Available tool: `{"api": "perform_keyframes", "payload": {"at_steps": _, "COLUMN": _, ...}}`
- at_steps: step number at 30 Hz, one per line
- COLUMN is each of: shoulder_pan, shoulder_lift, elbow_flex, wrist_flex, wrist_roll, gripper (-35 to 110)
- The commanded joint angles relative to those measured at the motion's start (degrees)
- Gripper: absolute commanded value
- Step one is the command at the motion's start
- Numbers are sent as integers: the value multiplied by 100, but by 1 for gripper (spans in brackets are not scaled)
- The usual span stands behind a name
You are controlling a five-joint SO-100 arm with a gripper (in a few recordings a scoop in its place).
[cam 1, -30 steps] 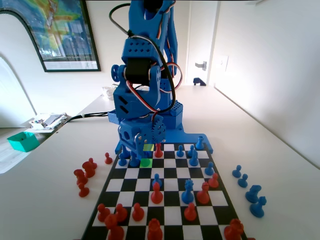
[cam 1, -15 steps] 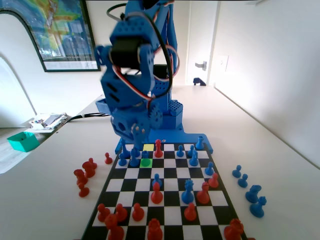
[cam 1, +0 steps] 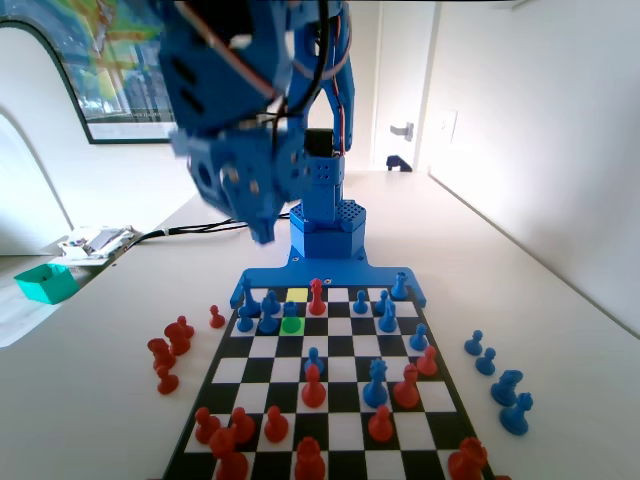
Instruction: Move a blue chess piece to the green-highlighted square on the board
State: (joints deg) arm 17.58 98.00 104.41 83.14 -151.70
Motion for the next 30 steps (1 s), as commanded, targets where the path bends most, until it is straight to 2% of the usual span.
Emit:
{"api": "perform_keyframes", "payload": {"at_steps": 1, "shoulder_pan": 62, "shoulder_lift": 738, "elbow_flex": -756, "wrist_flex": 659, "wrist_roll": 589, "gripper": 1}}
{"api": "perform_keyframes", "payload": {"at_steps": 11, "shoulder_pan": -606, "shoulder_lift": 1696, "elbow_flex": -1450, "wrist_flex": 1714, "wrist_roll": 2637, "gripper": 1}}
{"api": "perform_keyframes", "payload": {"at_steps": 19, "shoulder_pan": -1169, "shoulder_lift": 2769, "elbow_flex": -738, "wrist_flex": 2021, "wrist_roll": 3990, "gripper": 1}}
{"api": "perform_keyframes", "payload": {"at_steps": 30, "shoulder_pan": -1582, "shoulder_lift": 4772, "elbow_flex": 686, "wrist_flex": 2294, "wrist_roll": 4509, "gripper": 1}}
